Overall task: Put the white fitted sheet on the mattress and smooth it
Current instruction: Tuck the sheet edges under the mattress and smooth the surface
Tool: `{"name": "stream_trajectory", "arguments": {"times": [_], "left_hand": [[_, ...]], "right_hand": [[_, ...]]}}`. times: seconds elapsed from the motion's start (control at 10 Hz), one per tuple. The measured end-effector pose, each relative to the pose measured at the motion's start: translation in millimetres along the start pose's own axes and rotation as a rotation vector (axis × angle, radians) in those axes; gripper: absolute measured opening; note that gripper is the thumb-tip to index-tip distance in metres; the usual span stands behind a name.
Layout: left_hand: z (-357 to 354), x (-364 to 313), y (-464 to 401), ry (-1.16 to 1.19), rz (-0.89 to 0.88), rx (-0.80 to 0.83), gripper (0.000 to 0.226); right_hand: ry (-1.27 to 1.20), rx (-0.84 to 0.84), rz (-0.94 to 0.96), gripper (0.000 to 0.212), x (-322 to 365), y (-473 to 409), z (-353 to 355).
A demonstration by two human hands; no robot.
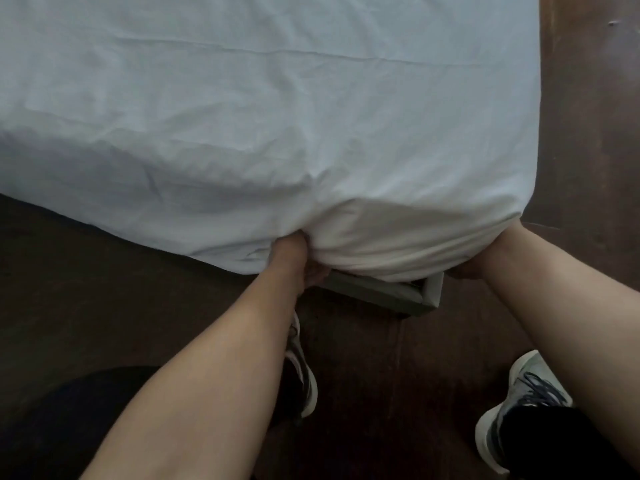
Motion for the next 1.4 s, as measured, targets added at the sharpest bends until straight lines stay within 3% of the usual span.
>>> {"name": "stream_trajectory", "arguments": {"times": [0.1,0.2,0.3,0.4,0.5,0.6,0.7,0.8,0.9,1.0,1.2,1.3,1.4], "left_hand": [[22.8,-11.2,6.4,-0.52,-0.166,-0.21,0.037],[41.4,0.1,2.4,-0.556,-0.241,-0.343,0.04],[45.3,22.3,2.9,-0.348,-0.208,-0.359,0.042],[51.1,32.8,20.2,0.03,-0.107,-0.394,0.045],[63.7,28.2,68.7,0.347,-0.12,-0.636,0.044],[42.3,-19.5,156.2,0.277,-0.584,-0.757,0.044],[-12.7,-79.9,246.1,-0.159,-1.359,-0.657,0.053],[-76.6,-118.1,242.5,-0.979,-1.416,-0.415,0.048],[-99.0,-98.9,202.9,-1.613,-1.058,-0.276,0.064],[-98.7,-58.5,192.3,-1.754,-1.037,-0.215,0.067],[-91.6,-30.0,214.6,-1.889,-1.002,-0.057,0.073],[-95.1,-44.2,242.6,-1.95,-0.983,0.043,0.062],[-102.2,-70.2,266.3,-1.833,-0.862,0.08,0.037]], "right_hand": [[0.015,0.034,0.014,0.045,1.1,5.6,-3.9],[0.055,0.044,0.019,0.045,-0.9,12.8,1.8],[0.281,-0.022,0.092,0.043,10.8,-0.7,28.8],[0.306,-0.075,0.196,0.039,37.8,-19.5,52.3],[0.231,-0.073,0.349,0.021,68.5,2.0,41.4],[0.557,-0.074,0.831,0.025,114.7,75.0,2.3],[1.05,0.028,1.351,0.055,115.3,151.0,-41.1],[1.536,0.225,1.368,0.068,65.2,171.0,-64.4],[1.886,0.287,1.296,0.08,35.0,160.8,-59.1],[1.93,0.304,1.252,0.083,37.7,162.1,-48.4],[1.822,0.237,1.309,0.043,62.6,174.8,-29.4],[1.708,0.272,1.26,0.025,70.3,171.4,-16.1],[1.521,0.307,1.194,0.022,79.4,165.3,-4.7]]}}
Point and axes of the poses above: each hand's wrist, its own y-axis away from the middle knuckle, its own z-axis out of the back of the hand, x = y × z, the point moved 8 cm from there along -y, towards the middle knuckle, and after that the axes turned 7 degrees about z, right-handed, at the moved point
